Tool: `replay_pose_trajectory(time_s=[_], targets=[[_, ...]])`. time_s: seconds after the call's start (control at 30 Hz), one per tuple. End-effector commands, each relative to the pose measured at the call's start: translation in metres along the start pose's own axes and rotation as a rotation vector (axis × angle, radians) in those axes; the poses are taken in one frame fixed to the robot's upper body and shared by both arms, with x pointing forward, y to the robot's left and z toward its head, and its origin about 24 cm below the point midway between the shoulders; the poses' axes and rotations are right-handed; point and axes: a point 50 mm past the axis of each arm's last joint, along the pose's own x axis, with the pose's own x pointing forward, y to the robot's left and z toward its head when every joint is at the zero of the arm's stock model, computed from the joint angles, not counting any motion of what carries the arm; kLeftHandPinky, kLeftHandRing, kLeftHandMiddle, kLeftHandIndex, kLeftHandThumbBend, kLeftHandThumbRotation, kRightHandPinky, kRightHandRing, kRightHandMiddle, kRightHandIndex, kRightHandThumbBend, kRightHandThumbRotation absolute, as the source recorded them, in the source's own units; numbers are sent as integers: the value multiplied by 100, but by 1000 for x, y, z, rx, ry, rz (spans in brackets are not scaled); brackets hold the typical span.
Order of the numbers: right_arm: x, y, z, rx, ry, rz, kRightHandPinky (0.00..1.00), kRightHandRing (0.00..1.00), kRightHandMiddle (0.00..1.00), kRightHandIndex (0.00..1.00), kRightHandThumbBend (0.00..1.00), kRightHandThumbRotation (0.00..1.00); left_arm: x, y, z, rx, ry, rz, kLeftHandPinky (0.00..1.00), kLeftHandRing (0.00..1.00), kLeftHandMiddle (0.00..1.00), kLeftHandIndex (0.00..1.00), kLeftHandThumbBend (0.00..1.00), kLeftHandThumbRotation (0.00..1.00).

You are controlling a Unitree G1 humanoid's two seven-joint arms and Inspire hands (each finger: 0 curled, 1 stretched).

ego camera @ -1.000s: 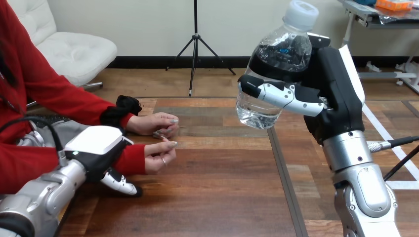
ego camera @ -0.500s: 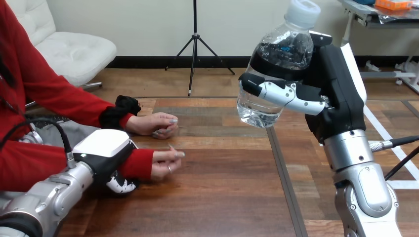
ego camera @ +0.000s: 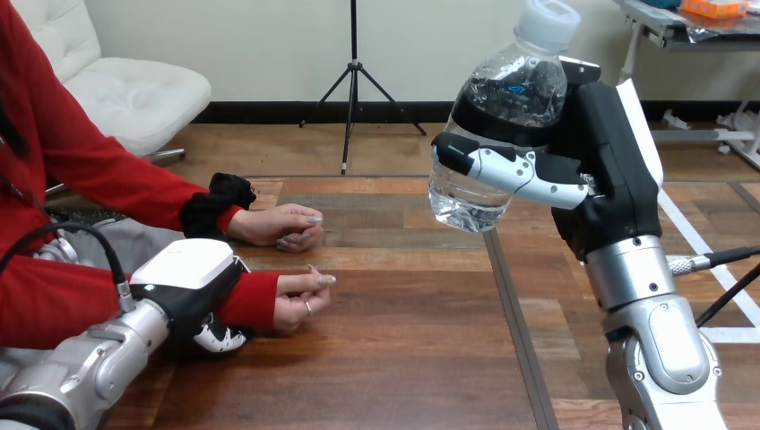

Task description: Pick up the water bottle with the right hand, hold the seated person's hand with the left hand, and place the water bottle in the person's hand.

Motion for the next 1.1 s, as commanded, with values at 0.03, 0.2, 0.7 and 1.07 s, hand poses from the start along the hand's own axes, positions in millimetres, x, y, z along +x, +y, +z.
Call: replay_pose_trajectory(time_s=[0.03,0.2,0.7,1.07], targets=[[17,7,15,6,-87,10,5,9,15,17,57,0,-3,-21,11,-52,-49,-50,35,40,43,38,74,1],[17,9,11,-1,-75,13,5,10,16,18,60,0,-3,-20,12,-62,-59,-40,33,38,42,37,73,2],[20,18,-2,36,-47,34,7,12,18,22,67,0,-5,-16,16,-165,-102,22,26,32,37,35,73,0],[22,31,-11,44,-37,64,9,14,20,23,69,0,-7,-10,19,-163,-140,64,24,30,36,34,73,0]])
